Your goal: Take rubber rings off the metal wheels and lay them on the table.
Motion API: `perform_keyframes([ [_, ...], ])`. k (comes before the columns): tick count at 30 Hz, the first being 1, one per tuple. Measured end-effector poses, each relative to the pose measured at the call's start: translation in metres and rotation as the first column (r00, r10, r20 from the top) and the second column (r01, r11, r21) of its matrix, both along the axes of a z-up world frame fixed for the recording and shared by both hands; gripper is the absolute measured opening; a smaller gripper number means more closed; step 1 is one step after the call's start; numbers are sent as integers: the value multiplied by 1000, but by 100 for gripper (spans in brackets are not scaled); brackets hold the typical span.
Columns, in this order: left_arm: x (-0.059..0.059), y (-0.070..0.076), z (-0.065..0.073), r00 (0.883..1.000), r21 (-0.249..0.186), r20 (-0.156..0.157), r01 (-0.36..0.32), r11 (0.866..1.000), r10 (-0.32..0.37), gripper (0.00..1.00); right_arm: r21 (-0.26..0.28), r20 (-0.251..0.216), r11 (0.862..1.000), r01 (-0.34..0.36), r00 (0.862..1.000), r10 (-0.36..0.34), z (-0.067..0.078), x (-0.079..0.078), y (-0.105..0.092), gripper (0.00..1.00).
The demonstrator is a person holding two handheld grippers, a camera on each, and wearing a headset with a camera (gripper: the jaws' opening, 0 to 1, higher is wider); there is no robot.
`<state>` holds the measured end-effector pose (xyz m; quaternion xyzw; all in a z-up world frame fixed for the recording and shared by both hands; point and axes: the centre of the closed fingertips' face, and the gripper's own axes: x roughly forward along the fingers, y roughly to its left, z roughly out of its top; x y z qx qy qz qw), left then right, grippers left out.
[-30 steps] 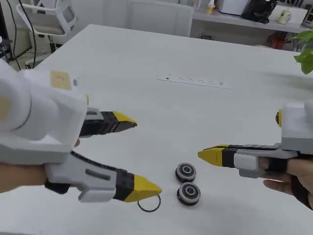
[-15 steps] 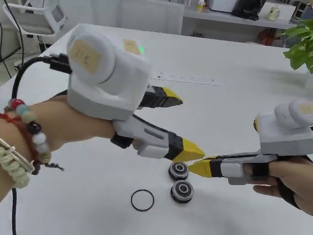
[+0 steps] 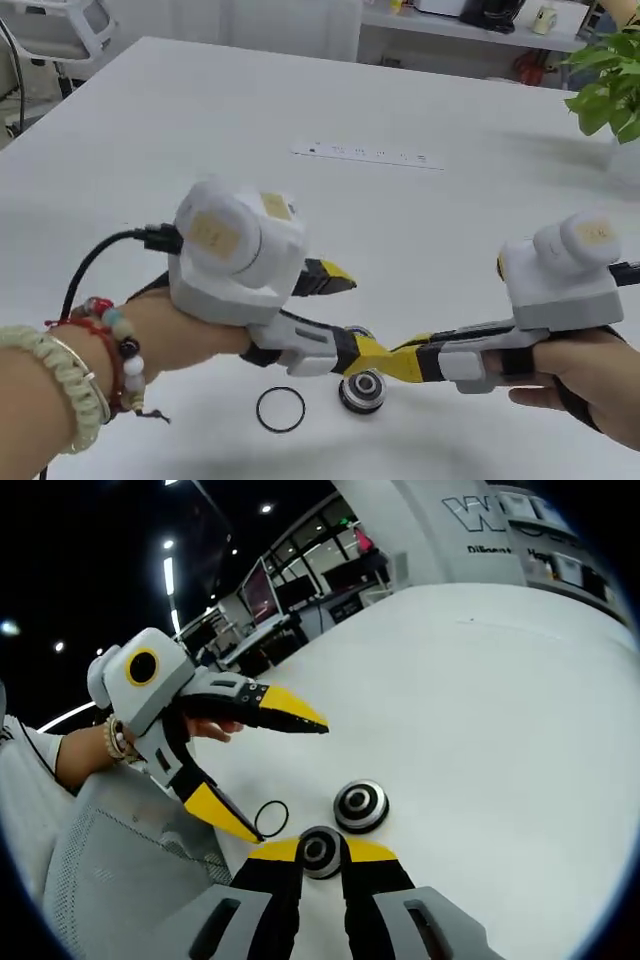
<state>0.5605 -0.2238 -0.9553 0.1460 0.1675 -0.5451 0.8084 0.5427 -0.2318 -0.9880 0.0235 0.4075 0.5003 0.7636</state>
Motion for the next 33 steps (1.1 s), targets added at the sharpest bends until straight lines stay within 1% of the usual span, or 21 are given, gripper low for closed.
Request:
perform_keyframes([
  [1,-2,1,-6,1000,20,0,14,1000,-14,48,-11,1,1000,-5,1000,5,-2,0,-1,12],
  [2,-3,1,-9,1000,27,0,22,999,-22,47,-24,3,1000,-10,1000,10,-4,0,-3,12],
  [4,-5,0,-12,1000,25,-14,26,999,-26,41,-43,10,999,-19,1000,19,-7,-1,-5,12],
  [5,-8,-2,-14,998,10,-51,26,1000,-26,38,-48,9,999,-26,1000,27,-8,-3,-5,12],
  [6,-10,-3,-16,997,3,-66,26,1000,-26,36,-51,7,998,-32,999,33,-9,-3,-5,13],
  [7,-13,-5,-17,997,7,-66,42,999,-41,35,-55,6,998,-41,999,41,-10,-4,-7,14],
  [9,-15,-7,-22,997,28,-50,54,998,-53,34,-66,11,996,-56,998,57,-12,-5,-7,14],
  [11,-15,-8,-25,997,34,-57,53,998,-51,32,-68,18,995,-67,998,68,-12,-6,-6,16],
  [13,-19,-8,-32,994,39,-99,47,998,-43,28,-71,26,995,-76,997,78,-13,-4,-7,17],
  [14,-22,-10,-36,993,45,-107,59,997,-54,26,-73,29,994,-80,996,83,-14,-5,-8,18],
  [16,-27,-10,-39,992,72,-92,91,993,-85,23,-73,33,993,-89,995,91,-14,-5,-8,22],
  [17,-27,-11,-40,993,77,-86,91,993,-84,22,-77,42,992,-103,993,106,-15,-6,-8,23],
  [20,-27,-13,-43,992,86,-94,89,992,-80,20,-107,56,987,-124,990,131,-19,-8,-9,23],
  [22,-27,-13,-46,993,100,-94,87,991,-78,18,-108,58,985,-131,989,138,-18,-8,-8,22],
  [23,-26,-13,-44,993,94,-87,86,992,-78,17,-104,60,986,-134,988,140,-17,-9,-8,23],
  [24,-26,-13,-45,993,96,-91,83,992,-74,17,-105,60,985,-136,988,143,-17,-9,-8,23],
  [26,-25,-12,-45,992,86,-112,68,994,-58,16,-123,72,981,-150,985,159,-19,-10,-9,23],
  [28,-25,-11,-45,991,84,-120,68,994,-57,16,-136,73,978,-159,983,170,-21,-11,-10,22],
  [30,-24,-7,-47,993,102,-106,68,992,-58,14,-155,75,973,-171,980,185,-25,-12,-10,21],
  [31,-25,-9,-46,993,95,-99,77,993,-68,14,-159,79,971,-177,978,191,-27,-13,-9,21],
  [33,-24,-9,-46,993,92,-97,78,993,-68,14,-160,89,969,-189,975,204,-27,-14,-6,22],
])
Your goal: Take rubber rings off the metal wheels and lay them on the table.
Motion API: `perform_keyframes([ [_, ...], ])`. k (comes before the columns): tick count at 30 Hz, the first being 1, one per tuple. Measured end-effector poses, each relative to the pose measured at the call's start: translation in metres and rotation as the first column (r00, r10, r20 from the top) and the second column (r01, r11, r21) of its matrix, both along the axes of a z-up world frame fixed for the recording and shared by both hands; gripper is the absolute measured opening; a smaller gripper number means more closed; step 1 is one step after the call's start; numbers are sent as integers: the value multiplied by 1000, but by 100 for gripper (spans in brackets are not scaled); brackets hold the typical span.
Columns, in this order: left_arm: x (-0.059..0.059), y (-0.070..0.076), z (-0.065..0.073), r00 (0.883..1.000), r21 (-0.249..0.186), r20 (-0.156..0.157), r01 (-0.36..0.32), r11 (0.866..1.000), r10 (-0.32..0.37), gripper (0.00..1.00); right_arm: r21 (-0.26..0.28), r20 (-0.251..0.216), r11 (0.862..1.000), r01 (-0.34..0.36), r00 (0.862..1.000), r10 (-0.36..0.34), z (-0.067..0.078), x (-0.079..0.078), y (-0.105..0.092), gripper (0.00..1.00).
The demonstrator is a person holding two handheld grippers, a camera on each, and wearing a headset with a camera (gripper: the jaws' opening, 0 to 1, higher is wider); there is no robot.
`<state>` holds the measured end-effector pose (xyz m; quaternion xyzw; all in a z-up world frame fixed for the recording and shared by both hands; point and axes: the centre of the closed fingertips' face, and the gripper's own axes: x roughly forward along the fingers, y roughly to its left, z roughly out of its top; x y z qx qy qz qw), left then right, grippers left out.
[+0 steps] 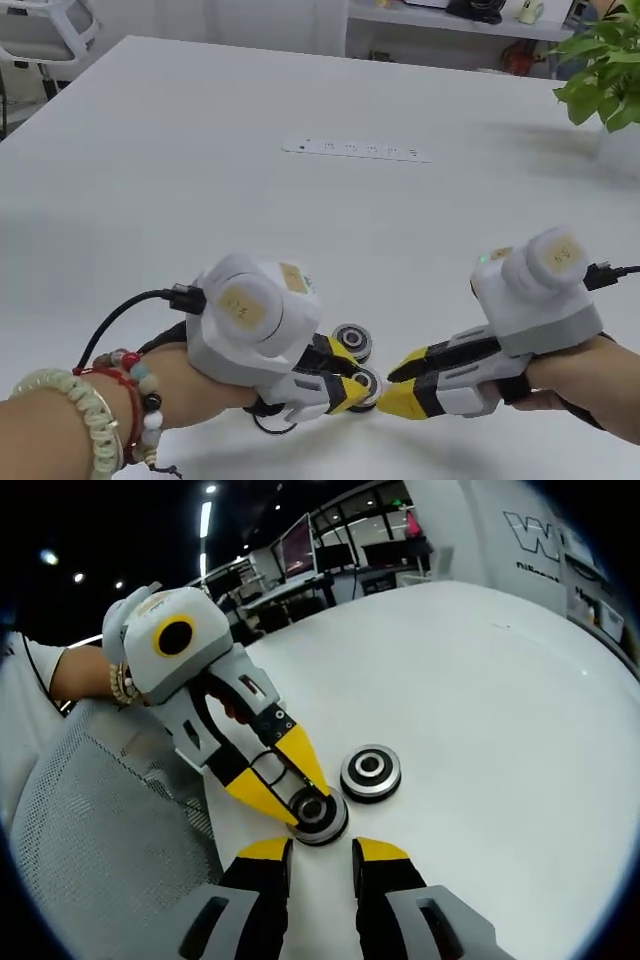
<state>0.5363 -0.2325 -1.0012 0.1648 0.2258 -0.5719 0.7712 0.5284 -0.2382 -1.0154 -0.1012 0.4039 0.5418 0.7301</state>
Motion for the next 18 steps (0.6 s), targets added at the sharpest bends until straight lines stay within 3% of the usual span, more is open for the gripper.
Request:
perform_keyframes([
  [6,0,0,0,1000,-7,-3,-1,1000,1,14,-30,96,998,-49,994,51,-4,2,5,21],
  [9,-1,0,0,1000,-7,-4,-2,1000,2,14,-31,95,998,-50,994,53,-6,1,4,22],
  [11,-1,0,0,1000,-6,-4,-3,1000,3,14,-54,116,994,-90,989,96,-8,0,2,17],
  [18,-1,1,0,1000,-5,-6,-6,1000,6,14,-53,121,992,-111,986,117,-4,-3,1,6],
])
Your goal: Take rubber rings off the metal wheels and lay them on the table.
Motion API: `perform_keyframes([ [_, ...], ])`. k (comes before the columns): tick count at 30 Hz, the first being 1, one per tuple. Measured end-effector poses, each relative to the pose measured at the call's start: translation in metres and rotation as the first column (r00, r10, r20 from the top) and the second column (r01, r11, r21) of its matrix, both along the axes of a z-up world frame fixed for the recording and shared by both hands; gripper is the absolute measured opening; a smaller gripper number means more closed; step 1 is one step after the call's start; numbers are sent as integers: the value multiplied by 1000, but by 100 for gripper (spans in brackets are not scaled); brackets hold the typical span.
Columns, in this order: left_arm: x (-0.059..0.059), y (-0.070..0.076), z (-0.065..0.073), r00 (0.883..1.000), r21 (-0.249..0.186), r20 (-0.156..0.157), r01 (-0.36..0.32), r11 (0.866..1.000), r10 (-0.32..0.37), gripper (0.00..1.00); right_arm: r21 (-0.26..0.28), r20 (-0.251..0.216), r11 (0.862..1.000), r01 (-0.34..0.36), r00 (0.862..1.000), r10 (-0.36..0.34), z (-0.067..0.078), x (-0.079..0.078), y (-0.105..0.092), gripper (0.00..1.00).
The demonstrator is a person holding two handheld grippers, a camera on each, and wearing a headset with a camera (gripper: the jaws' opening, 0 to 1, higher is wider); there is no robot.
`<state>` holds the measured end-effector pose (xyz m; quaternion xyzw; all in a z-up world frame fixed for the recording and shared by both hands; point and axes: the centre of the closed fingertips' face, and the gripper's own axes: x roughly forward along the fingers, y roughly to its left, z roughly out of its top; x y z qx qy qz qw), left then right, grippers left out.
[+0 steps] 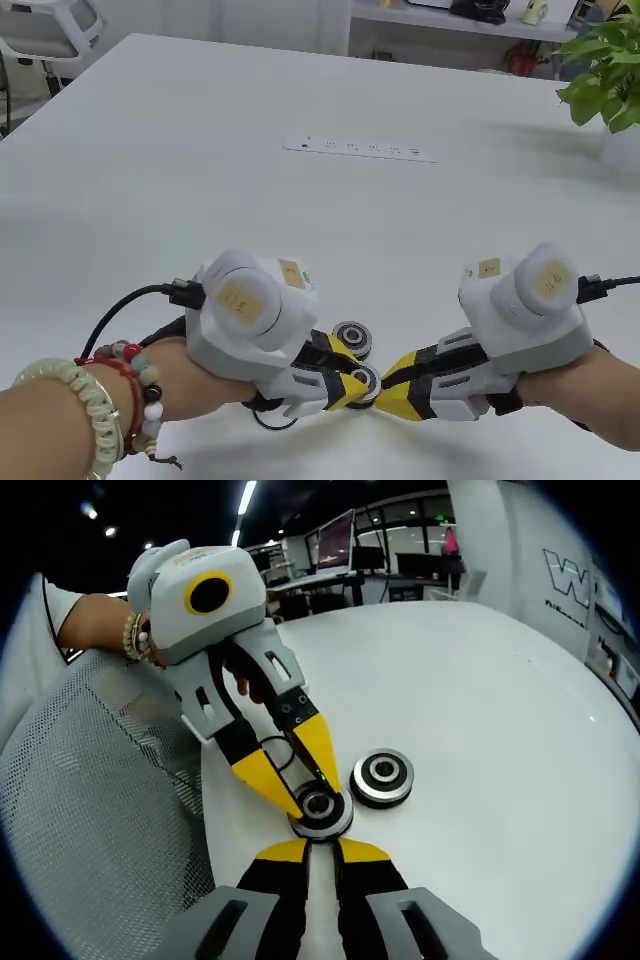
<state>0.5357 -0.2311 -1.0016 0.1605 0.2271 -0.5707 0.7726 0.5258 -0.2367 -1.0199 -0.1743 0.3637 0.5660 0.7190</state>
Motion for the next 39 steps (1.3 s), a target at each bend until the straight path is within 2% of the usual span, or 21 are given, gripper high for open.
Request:
perform_keyframes([
  [6,0,0,0,1000,-1,2,2,1000,-2,14,-10,7,1000,0,1000,1,0,1,-1,2],
  [10,0,0,0,1000,-2,1,4,1000,-4,14,-9,28,1000,19,999,-19,-1,6,-3,9],
  [12,0,1,0,1000,-3,0,4,1000,-4,14,1,20,999,35,999,-35,-1,8,-4,11],
  [17,-1,1,0,1000,-1,1,7,1000,-7,14,9,25,1000,16,1000,-16,-1,5,-2,12],
  [18,-1,1,0,1000,-2,1,7,1000,-7,14,44,2,999,10,1000,-10,1,1,4,15],
  [19,-1,1,0,1000,-2,1,7,1000,-7,14,67,-13,998,8,1000,-7,2,-2,8,24],
  [20,-1,1,0,1000,-2,1,7,1000,-7,14,63,-4,998,-8,1000,8,2,-3,9,27],
  [22,-1,1,0,1000,-2,1,7,1000,-7,14,-5,65,1000,-27,998,27,-3,2,5,23],
  [23,-1,1,0,1000,-2,2,7,1000,-7,14,3,61,1000,-16,998,16,-4,2,8,21],
  [25,-1,1,0,1000,-2,1,7,1000,-7,14,47,43,999,6,999,-8,-1,2,11,23],
  [32,0,1,0,1000,-2,0,6,1000,-6,14,35,40,999,-8,999,7,-3,3,5,19],
  [33,0,1,0,1000,-1,0,6,1000,-6,14,18,57,1000,-20,998,19,-3,3,3,17],
  [34,0,1,0,1000,0,0,3,1000,-3,14,-23,80,997,-72,994,73,-5,2,-2,13],
  [35,0,1,0,1000,-1,-2,2,1000,-2,14,6,69,999,-38,997,38,-3,2,1,12],
  [37,0,1,0,1000,0,-1,1,1000,-1,14,-6,84,999,-39,996,40,-3,5,-2,1],
  [38,0,1,0,1000,0,-1,0,1000,0,14,-3,101,999,-44,994,44,-2,7,-1,0],
  [39,0,1,0,1000,1,-1,0,1000,0,14,-3,87,999,-33,996,33,-2,6,-1,0],
])
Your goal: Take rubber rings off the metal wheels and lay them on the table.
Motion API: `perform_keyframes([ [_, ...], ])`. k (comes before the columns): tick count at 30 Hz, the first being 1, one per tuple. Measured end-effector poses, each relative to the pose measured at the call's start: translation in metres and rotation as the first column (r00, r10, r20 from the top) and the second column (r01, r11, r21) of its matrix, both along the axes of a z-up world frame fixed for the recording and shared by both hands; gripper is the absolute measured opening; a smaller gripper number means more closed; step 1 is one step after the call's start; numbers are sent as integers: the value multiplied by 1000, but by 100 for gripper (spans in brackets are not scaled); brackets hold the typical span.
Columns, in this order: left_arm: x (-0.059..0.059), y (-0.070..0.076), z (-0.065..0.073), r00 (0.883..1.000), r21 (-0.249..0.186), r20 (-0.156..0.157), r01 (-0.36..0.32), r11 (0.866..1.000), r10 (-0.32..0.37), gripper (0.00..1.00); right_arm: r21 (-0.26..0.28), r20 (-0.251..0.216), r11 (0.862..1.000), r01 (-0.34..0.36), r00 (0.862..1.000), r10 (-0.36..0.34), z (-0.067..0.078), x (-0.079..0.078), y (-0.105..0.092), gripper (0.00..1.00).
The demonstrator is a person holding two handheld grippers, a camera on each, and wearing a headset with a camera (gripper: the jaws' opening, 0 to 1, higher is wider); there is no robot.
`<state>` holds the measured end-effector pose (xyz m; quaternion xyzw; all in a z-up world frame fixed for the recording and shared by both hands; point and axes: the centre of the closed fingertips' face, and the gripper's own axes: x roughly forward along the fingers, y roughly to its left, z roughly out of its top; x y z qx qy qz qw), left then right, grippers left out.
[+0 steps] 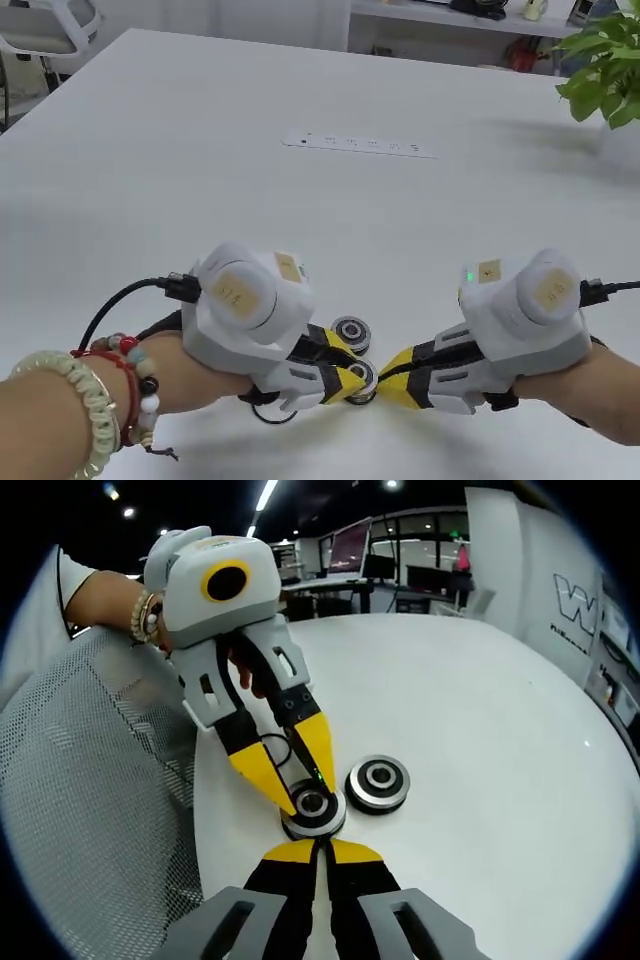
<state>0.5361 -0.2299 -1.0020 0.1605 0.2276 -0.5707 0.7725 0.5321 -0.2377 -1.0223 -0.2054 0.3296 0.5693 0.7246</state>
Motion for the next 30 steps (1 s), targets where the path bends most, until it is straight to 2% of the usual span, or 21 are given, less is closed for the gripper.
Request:
perform_keyframes([
  [4,0,0,0,1000,0,0,-1,1000,1,13,-5,-3,1000,8,1000,-8,0,0,0,0],
  [8,0,0,0,1000,3,4,1,1000,-1,13,2,-75,996,85,994,-85,0,4,-2,0],
  [11,0,0,0,1000,7,6,-1,1000,1,13,24,-175,983,182,969,-175,3,5,-5,0],
  [15,0,0,0,1000,7,5,-1,1000,1,13,96,-251,960,262,940,-231,14,10,-3,0],
  [17,0,0,0,1000,9,6,0,1000,0,13,76,-250,963,259,940,-233,13,9,-3,0],
  [19,-1,0,0,1000,13,6,5,1000,-5,13,80,-254,963,259,939,-232,14,8,-2,0],
  [20,-1,1,0,1000,18,8,9,1000,-9,13,76,-273,959,272,931,-242,14,6,0,0],
  [30,0,2,0,999,32,29,19,999,-20,13,82,-279,956,282,927,-250,17,5,6,0],
])
